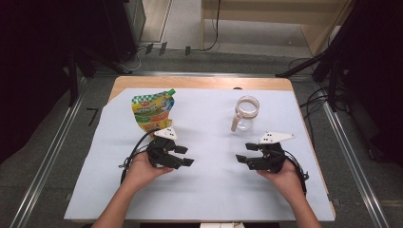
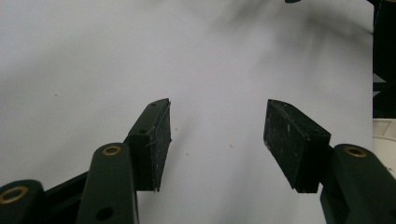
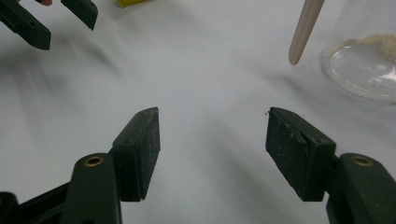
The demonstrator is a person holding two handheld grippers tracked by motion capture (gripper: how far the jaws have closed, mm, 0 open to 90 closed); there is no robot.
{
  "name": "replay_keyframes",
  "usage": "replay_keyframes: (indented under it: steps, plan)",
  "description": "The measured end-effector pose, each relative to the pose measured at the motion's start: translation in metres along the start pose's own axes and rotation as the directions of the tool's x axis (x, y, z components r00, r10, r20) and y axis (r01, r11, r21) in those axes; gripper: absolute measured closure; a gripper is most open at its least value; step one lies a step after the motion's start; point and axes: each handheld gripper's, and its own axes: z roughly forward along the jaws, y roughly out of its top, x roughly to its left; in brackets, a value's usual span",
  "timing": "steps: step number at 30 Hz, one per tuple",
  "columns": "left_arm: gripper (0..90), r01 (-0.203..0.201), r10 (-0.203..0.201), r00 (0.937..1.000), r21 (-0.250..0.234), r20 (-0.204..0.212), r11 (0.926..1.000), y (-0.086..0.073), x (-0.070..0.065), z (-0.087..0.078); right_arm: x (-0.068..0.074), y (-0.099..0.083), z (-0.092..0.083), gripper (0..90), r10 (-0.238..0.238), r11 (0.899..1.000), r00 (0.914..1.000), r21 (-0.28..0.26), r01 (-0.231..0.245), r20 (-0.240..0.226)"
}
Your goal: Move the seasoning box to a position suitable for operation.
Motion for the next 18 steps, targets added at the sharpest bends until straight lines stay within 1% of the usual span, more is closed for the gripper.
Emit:
replay_keyframes:
  steps: [3,4,6,10,15,18]
  plan:
    - [42.1,-0.002,0.002,1.0000,-0.002,-0.001,1.0000,0.0001,0.0000,-0.0003,0.0001,-0.0002,0.0005,36.4,-0.003,1.000,1.0000,0.008,0.003,0.002]
    - [42.1,-0.007,0.007,0.9999,0.000,-0.009,1.0000,0.0000,-0.0004,-0.0005,-0.0003,-0.0004,0.0006,36.2,0.002,1.000,1.0000,0.011,-0.002,-0.002]
    - [42.1,-0.005,0.005,1.0000,0.000,-0.005,1.0000,-0.0001,-0.0005,-0.0006,-0.0005,-0.0004,0.0006,36.1,0.008,1.000,1.0000,0.015,-0.008,-0.001]
    - [41.7,-0.003,0.003,1.0000,-0.001,-0.007,1.0000,-0.0001,-0.0003,-0.0006,-0.0001,-0.0007,0.0008,36.1,-0.003,1.000,1.0000,0.022,0.003,0.004]
    - [41.2,0.002,-0.002,0.9999,0.007,-0.010,1.0000,-0.0002,0.0010,-0.0014,0.0000,-0.0005,0.0003,36.0,-0.005,1.000,0.9999,0.018,0.005,0.009]
    - [41.1,0.006,-0.006,1.0000,0.002,-0.008,1.0000,-0.0004,0.0009,-0.0017,-0.0005,-0.0004,-0.0006,36.1,-0.003,1.000,0.9999,0.014,0.003,0.011]
